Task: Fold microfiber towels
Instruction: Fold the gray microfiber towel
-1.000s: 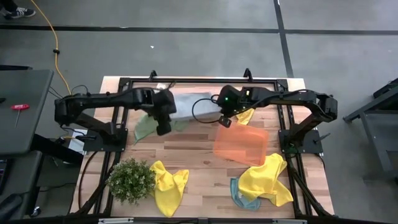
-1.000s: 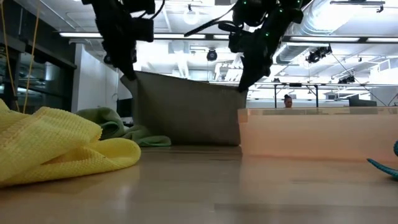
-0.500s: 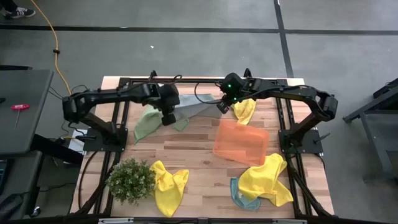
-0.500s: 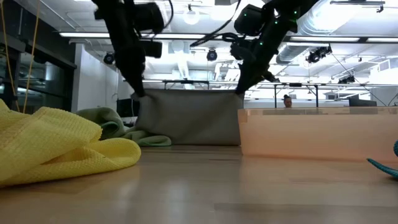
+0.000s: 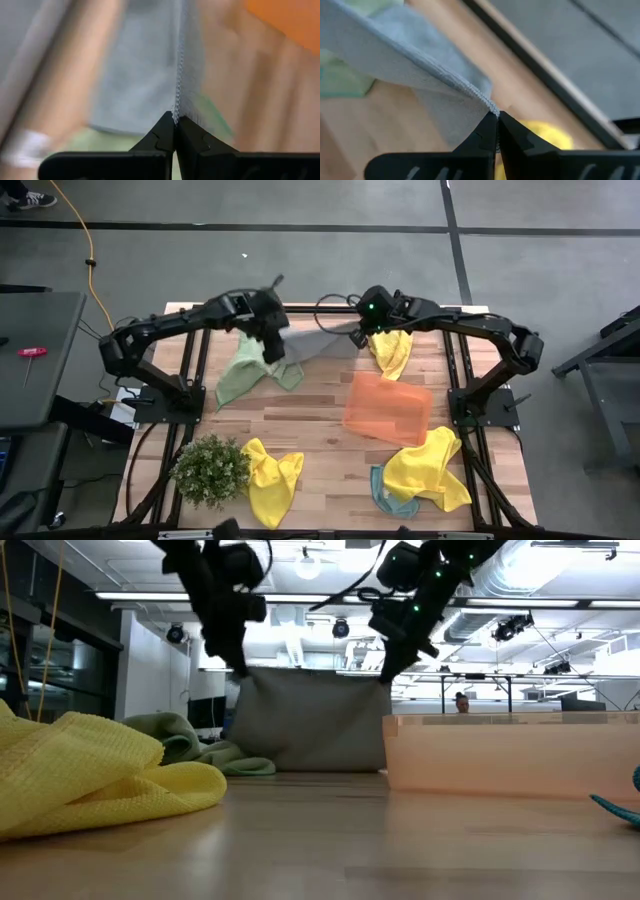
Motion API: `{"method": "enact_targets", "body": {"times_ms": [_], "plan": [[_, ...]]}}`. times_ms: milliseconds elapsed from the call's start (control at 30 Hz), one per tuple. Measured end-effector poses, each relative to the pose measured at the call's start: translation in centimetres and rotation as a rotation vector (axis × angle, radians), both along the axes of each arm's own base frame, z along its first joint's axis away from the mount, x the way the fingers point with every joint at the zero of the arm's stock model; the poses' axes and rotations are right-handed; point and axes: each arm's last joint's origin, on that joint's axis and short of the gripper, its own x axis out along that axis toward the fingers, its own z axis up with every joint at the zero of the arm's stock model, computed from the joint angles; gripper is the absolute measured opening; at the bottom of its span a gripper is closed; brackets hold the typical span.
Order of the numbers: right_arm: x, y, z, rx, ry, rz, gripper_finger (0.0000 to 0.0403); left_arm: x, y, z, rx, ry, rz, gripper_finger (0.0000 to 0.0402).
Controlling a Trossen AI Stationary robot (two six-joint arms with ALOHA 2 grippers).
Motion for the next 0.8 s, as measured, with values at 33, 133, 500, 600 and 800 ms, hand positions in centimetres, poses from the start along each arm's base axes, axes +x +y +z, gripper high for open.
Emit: {"method": "enact_targets", "body": {"times_ms": [33, 133, 500, 600, 800], "plan": [[0.0, -0.4, 0.6, -0.019, -0.012, -0.004, 0.0, -0.2, 0.6, 0.9, 0.043, -0.01, 0.019, 0.0], [-0.5, -1.9, 2.8, -0.069, -0.036, -0.04, 0.0, -1.2, 2.7, 3.8, 0.145, -0.043, 0.067, 0.0], [-2.1, -4.0, 10.6, -0.347, 0.021, -0.063, 0.0, -3.3, 5.5, 10.1, 0.408, -0.108, 0.019, 0.0], [-1.9, -3.3, 10.5, -0.39, 0.106, -0.05, 0.0, -2.4, 4.8, 9.3, 0.417, -0.078, -0.043, 0.0], [-1.5, -2.5, 8.0, -0.313, 0.328, -0.009, 0.0, 0.4, 2.8, 4.5, 0.415, -0.02, -0.089, 0.0]]}}
